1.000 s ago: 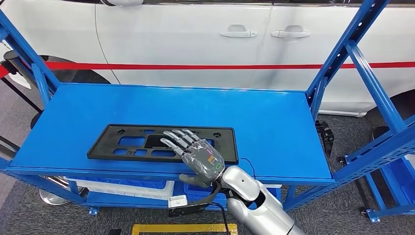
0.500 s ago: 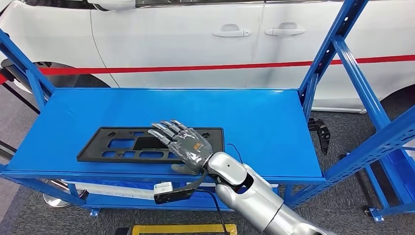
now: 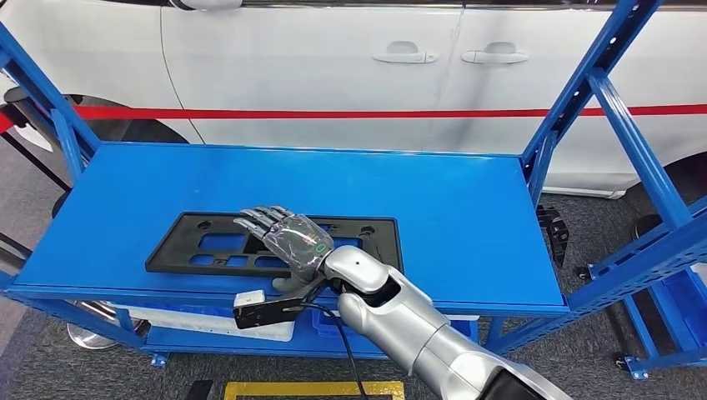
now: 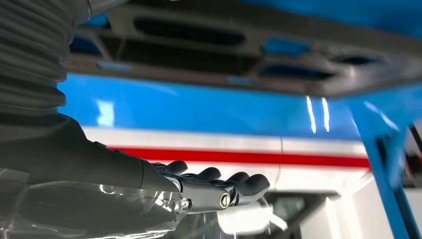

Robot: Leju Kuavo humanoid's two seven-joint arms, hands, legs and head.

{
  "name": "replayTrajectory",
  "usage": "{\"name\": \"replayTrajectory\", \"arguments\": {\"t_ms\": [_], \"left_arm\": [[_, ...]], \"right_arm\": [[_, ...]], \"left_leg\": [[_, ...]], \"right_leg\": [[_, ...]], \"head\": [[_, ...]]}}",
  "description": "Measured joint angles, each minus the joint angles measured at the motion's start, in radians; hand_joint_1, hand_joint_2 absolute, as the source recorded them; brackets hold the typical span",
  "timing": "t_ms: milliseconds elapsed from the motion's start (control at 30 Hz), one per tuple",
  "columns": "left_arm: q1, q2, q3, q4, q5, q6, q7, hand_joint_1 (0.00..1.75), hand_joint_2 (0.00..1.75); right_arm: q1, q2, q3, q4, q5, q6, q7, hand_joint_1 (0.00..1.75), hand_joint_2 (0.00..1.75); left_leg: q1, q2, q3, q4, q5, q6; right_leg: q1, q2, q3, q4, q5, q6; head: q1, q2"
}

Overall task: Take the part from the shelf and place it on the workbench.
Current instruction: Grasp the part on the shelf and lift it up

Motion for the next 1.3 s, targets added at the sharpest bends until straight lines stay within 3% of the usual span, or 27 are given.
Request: {"name": "replayTrajectory", "arguments": {"t_ms": [33,67,100,133,200,233,300,367,433,500,533,567,600,667,733,833,900,1000,1033,1067,1100,1200,1233,1300], "left_arm": [[0.000,0.000,0.000,0.000,0.000,0.000,0.000,0.00,0.00],[0.000,0.000,0.000,0.000,0.000,0.000,0.000,0.00,0.00],[-0.001,0.000,0.000,0.000,0.001,0.000,0.001,0.00,0.00],[-0.002,0.000,0.000,0.000,0.001,0.000,0.000,0.00,0.00],[-0.005,0.000,0.000,0.000,0.001,0.000,0.000,0.00,0.00],[-0.007,0.000,0.000,0.000,0.000,0.000,0.000,0.00,0.00],[-0.012,0.001,-0.001,0.000,0.000,0.000,-0.001,0.00,0.00],[-0.016,0.004,-0.002,0.000,0.000,0.000,-0.001,0.00,0.00],[-0.019,0.006,-0.004,0.000,-0.001,0.000,-0.003,0.00,0.00],[-0.023,0.006,-0.006,0.000,-0.001,-0.001,-0.006,0.00,0.00],[-0.024,0.006,-0.007,0.000,-0.001,-0.001,-0.007,0.00,0.00],[-0.024,0.007,-0.007,0.000,-0.001,-0.001,-0.008,0.00,0.00],[-0.024,0.008,-0.008,0.000,-0.001,-0.002,-0.009,0.00,0.00],[-0.027,0.011,-0.009,0.000,0.000,-0.003,-0.010,0.00,0.00],[-0.031,0.013,-0.010,0.000,0.000,-0.005,-0.011,0.00,0.00],[-0.033,0.013,-0.010,0.000,0.001,-0.008,-0.013,0.00,0.00],[-0.033,0.013,-0.010,0.000,0.002,-0.010,-0.015,0.00,0.00],[-0.033,0.014,-0.010,0.000,0.002,-0.011,-0.017,0.00,0.00],[-0.032,0.014,-0.010,0.000,0.002,-0.011,-0.017,0.00,0.00],[-0.032,0.014,-0.010,0.000,0.002,-0.011,-0.017,0.00,0.00],[-0.031,0.014,-0.010,0.000,0.002,-0.011,-0.017,0.00,0.00],[-0.031,0.014,-0.011,0.000,0.003,-0.011,-0.016,0.00,0.00],[-0.031,0.014,-0.011,0.000,0.003,-0.010,-0.016,0.00,0.00],[-0.028,0.014,-0.011,0.000,0.005,-0.010,-0.016,0.00,0.00]], "right_arm": [[-0.002,0.004,0.000,0.025,-0.002,0.000,-0.003,0.00,1.75],[-0.004,0.008,-0.001,0.048,-0.005,0.001,-0.007,0.00,1.75],[-0.008,0.013,-0.002,0.071,-0.008,0.002,-0.011,0.00,1.75],[-0.014,0.018,-0.003,0.092,-0.010,0.004,-0.015,0.00,1.75],[-0.031,0.031,-0.005,0.133,-0.013,0.011,-0.019,0.00,1.75],[-0.038,0.035,-0.006,0.150,-0.014,0.015,-0.020,0.00,1.75],[-0.045,0.042,-0.006,0.183,-0.015,0.027,-0.020,0.00,1.75],[-0.048,0.049,-0.007,0.213,-0.016,0.040,-0.020,0.00,1.75],[-0.053,0.058,-0.007,0.242,-0.015,0.048,-0.020,0.00,1.75],[-0.055,0.064,-0.006,0.274,-0.013,0.051,-0.018,0.00,1.75],[-0.054,0.065,-0.006,0.290,-0.012,0.052,-0.015,0.00,1.75],[-0.053,0.065,-0.006,0.304,-0.011,0.052,-0.013,0.00,1.75],[-0.054,0.066,-0.006,0.315,-0.011,0.052,-0.011,0.00,1.75],[-0.059,0.069,-0.006,0.332,-0.012,0.050,-0.009,0.00,1.75],[-0.067,0.071,-0.007,0.349,-0.015,0.048,-0.004,0.00,1.75],[-0.080,0.074,-0.010,0.368,-0.018,0.045,0.010,0.00,1.75],[-0.086,0.075,-0.011,0.378,-0.018,0.044,0.015,0.00,1.75],[-0.090,0.075,-0.014,0.392,-0.013,0.037,0.029,0.00,1.75],[-0.090,0.075,-0.016,0.397,-0.008,0.030,0.042,0.00,1.75],[-0.090,0.075,-0.017,0.400,0.001,0.021,0.059,0.00,1.75],[-0.091,0.075,-0.018,0.403,0.014,0.011,0.078,0.00,1.75],[-0.102,0.076,-0.018,0.407,0.069,-0.021,0.142,0.00,1.75],[-0.108,0.076,-0.018,0.409,0.089,-0.032,0.162,0.00,1.75],[-0.118,0.076,-0.017,0.415,0.124,-0.050,0.196,0.00,1.75]], "left_leg": [[0.000,0.000,0.000,0.000,0.000,0.000],[0.000,-0.001,0.001,0.000,0.000,0.000],[0.000,-0.001,0.001,0.001,-0.001,0.000],[-0.001,-0.002,0.003,0.001,-0.001,-0.001],[-0.003,-0.002,0.003,0.001,-0.002,-0.006],[-0.003,-0.002,0.003,0.000,-0.003,-0.011],[-0.005,-0.002,0.004,-0.003,-0.002,-0.023],[-0.003,-0.001,0.003,0.003,-0.011,-0.033],[-0.002,-0.001,-0.026,0.073,-0.056,-0.041],[-0.001,0.000,-0.088,0.207,-0.118,-0.048],[0.000,0.000,-0.114,0.259,-0.133,-0.050],[0.001,0.000,-0.123,0.277,-0.130,-0.052],[0.001,0.000,-0.113,0.254,-0.107,-0.052],[0.001,0.001,-0.050,0.123,-0.040,-0.048],[-0.003,0.001,0.002,0.017,-0.006,-0.039],[-0.005,0.000,0.013,-0.005,-0.004,-0.024],[0.000,0.001,0.015,-0.011,0.001,-0.011],[0.002,0.003,0.012,-0.014,0.005,0.000],[0.002,0.003,0.012,-0.014,0.005,0.000],[0.002,0.003,0.011,-0.014,0.006,0.000],[0.002,0.003,0.011,-0.013,0.006,-0.001],[0.001,-0.002,0.010,-0.010,0.008,-0.008],[0.001,-0.004,0.009,-0.009,0.008,-0.014],[0.000,-0.005,0.008,-0.011,0.011,-0.029]], "right_leg": [[0.000,0.000,-0.023,0.042,-0.009,0.001],[0.000,0.000,-0.029,0.049,0.002,0.000],[0.000,0.000,-0.014,0.011,0.033,-0.004],[0.001,0.000,0.018,-0.058,0.074,-0.009],[0.006,0.000,0.082,-0.196,0.128,-0.021],[0.009,-0.001,0.098,-0.231,0.137,-0.026],[0.013,0.000,0.102,-0.246,0.138,-0.032],[0.008,-0.001,0.108,-0.257,0.143,-0.041],[0.001,-0.002,0.113,-0.266,0.148,-0.051],[0.003,-0.003,0.114,-0.266,0.147,-0.055],[0.004,-0.003,0.114,-0.265,0.147,-0.056],[0.004,-0.003,0.114,-0.264,0.146,-0.056],[0.004,-0.001,0.115,-0.262,0.145,-0.056],[0.004,0.002,0.118,-0.257,0.140,-0.052],[0.007,0.004,0.117,-0.250,0.134,-0.043],[0.010,0.004,0.117,-0.249,0.133,-0.030],[0.009,0.003,0.107,-0.222,0.112,-0.019],[0.002,0.002,0.026,-0.049,0.020,-0.004],[0.000,0.002,-0.002,0.009,-0.001,-0.002],[-0.002,0.002,-0.015,0.037,-0.002,0.000],[-0.004,0.002,-0.008,0.023,0.015,0.001],[-0.006,-0.001,0.098,-0.174,0.102,-0.007],[-0.004,-0.001,0.122,-0.222,0.115,-0.011],[0.003,0.002,0.129,-0.247,0.121,-0.021]], "head": [[0.000,0.000],[0.000,0.000],[0.000,0.000],[0.000,0.000],[0.000,0.000],[0.000,0.000],[0.000,0.000],[-0.001,0.000],[-0.006,0.000],[-0.009,0.000],[-0.010,0.000],[-0.010,0.000],[-0.010,0.000],[-0.010,0.000],[-0.010,0.000],[-0.012,0.000],[-0.010,0.000],[-0.007,0.000],[-0.007,0.000],[-0.007,0.000],[-0.007,0.000],[-0.007,0.000],[-0.007,0.000],[-0.007,0.000]]}}
